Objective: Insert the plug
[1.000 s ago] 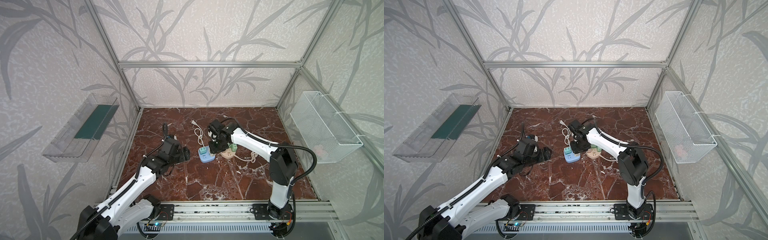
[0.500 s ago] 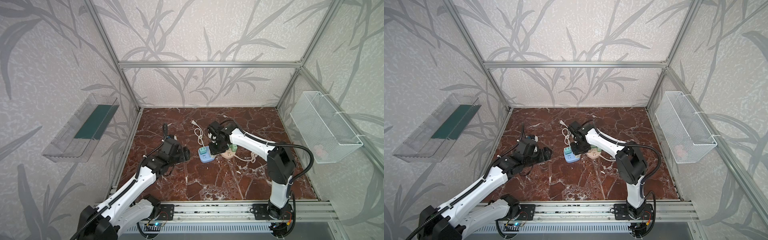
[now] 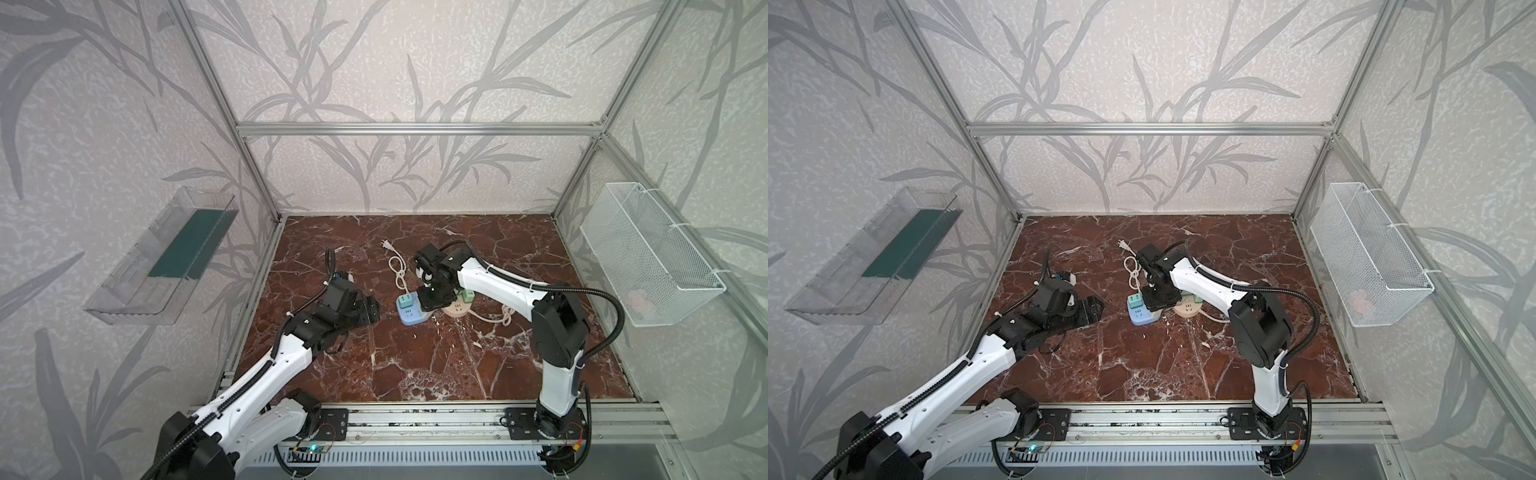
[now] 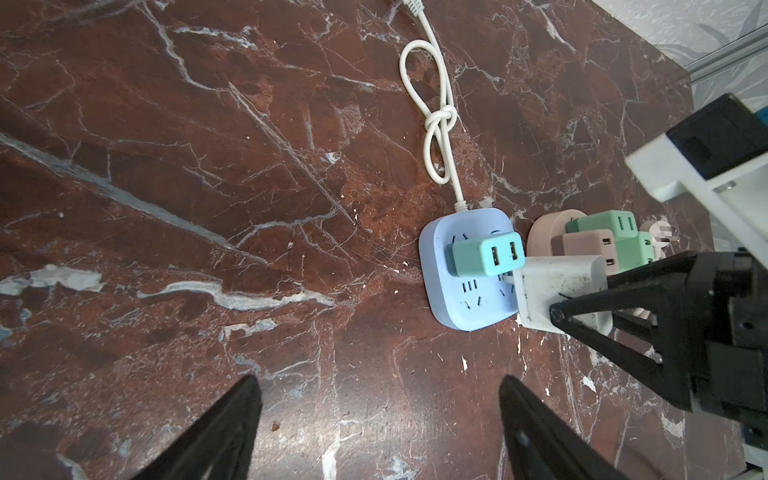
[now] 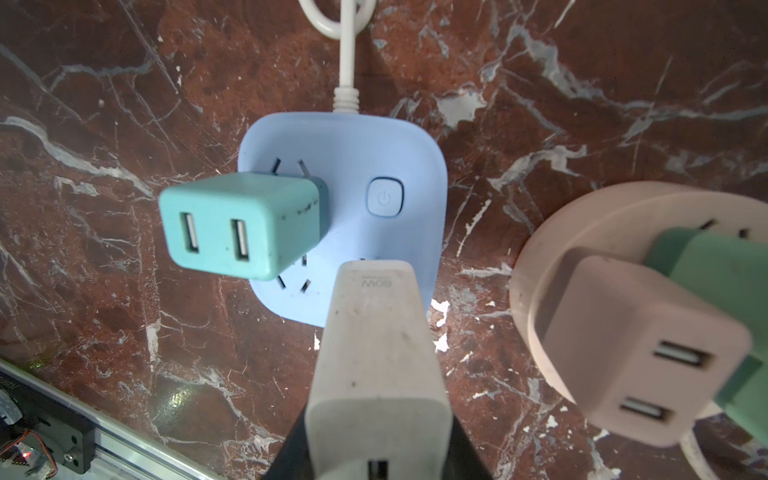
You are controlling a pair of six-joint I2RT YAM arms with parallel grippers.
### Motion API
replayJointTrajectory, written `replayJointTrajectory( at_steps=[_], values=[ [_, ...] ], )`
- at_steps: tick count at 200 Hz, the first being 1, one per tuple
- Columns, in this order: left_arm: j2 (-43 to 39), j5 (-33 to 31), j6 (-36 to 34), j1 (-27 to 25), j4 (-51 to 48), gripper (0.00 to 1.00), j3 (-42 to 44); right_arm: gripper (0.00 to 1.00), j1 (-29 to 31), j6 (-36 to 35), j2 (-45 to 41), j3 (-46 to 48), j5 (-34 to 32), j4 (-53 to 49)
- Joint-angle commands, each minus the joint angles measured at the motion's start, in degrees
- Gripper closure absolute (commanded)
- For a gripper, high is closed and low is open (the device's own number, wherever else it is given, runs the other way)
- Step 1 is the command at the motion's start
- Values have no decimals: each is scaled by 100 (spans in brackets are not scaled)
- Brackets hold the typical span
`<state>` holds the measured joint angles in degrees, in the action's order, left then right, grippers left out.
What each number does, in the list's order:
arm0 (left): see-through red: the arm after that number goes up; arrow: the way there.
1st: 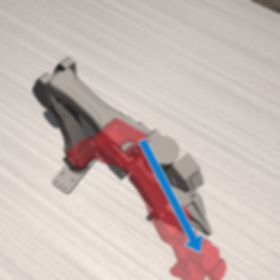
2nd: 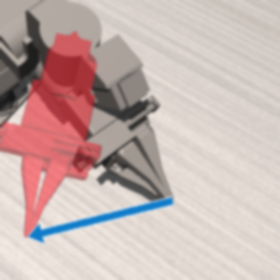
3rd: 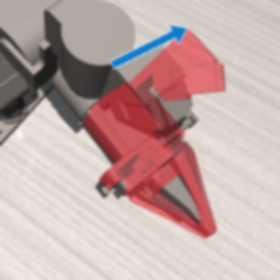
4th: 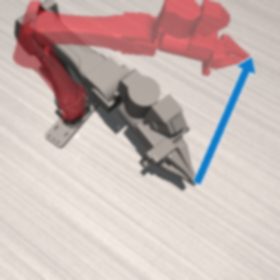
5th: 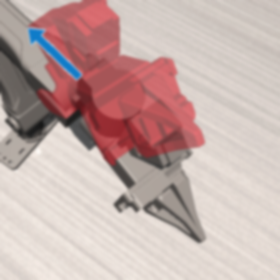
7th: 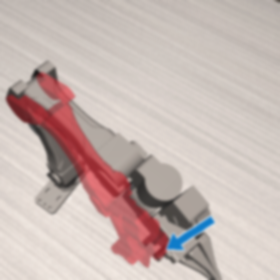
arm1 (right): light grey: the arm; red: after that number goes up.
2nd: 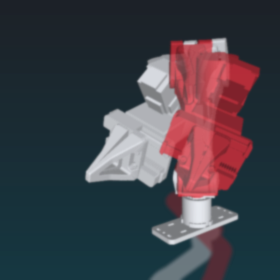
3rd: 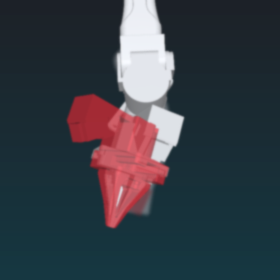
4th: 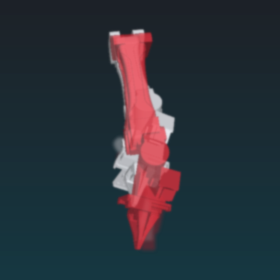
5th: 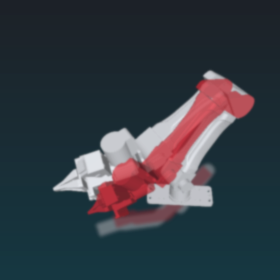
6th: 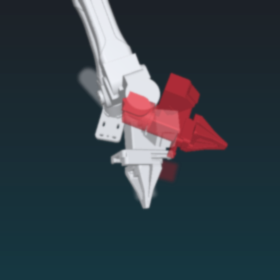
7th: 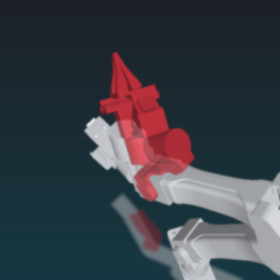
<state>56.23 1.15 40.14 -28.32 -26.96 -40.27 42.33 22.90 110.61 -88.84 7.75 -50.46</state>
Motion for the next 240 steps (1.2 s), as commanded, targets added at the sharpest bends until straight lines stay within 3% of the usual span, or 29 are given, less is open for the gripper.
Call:
replayJointTrajectory(
  at_steps=[1,105,240],
  values=[
    [-90,-49,47,29,21,12,73,100,37,48,82,60,65,0],
    [-83,-71,47,32,60,12,145,100,173,-134,514,-394,-312,-642],
    [-35,73,-76,92,311,12,316,100,294,-154,1128,-938,-290,-1106]
  ],
)
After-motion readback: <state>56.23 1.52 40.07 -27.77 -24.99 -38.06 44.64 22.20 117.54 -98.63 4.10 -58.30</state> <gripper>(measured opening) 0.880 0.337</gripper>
